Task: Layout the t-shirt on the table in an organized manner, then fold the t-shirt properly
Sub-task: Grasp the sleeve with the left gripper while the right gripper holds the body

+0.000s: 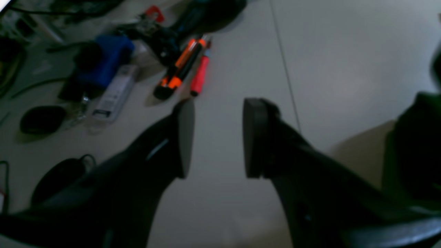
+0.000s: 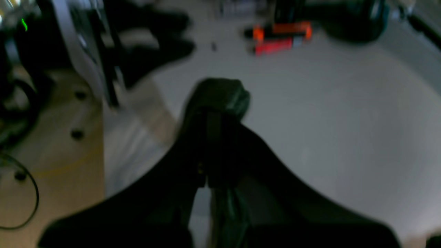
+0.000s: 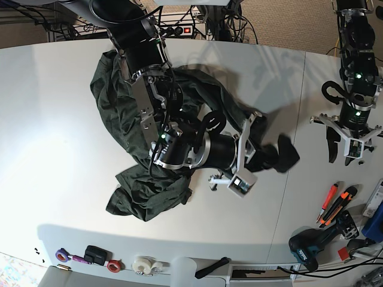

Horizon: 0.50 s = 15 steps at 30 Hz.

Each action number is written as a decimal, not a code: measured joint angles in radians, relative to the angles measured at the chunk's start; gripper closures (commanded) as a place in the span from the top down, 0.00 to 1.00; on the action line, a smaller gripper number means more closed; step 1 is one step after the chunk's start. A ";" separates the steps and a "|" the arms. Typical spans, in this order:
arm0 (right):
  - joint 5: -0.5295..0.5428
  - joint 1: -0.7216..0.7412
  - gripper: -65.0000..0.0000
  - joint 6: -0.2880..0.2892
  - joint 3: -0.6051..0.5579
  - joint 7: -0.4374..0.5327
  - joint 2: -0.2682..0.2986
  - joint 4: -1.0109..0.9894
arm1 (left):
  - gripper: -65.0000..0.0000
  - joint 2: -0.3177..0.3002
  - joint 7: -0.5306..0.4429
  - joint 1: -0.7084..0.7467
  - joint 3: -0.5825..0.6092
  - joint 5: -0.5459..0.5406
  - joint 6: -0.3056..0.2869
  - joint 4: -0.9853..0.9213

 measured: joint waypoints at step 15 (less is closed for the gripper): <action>-0.276 -0.011 0.42 -0.065 0.050 0.076 0.001 0.000 | 0.38 0.007 -0.001 0.000 0.000 -0.089 -0.056 0.000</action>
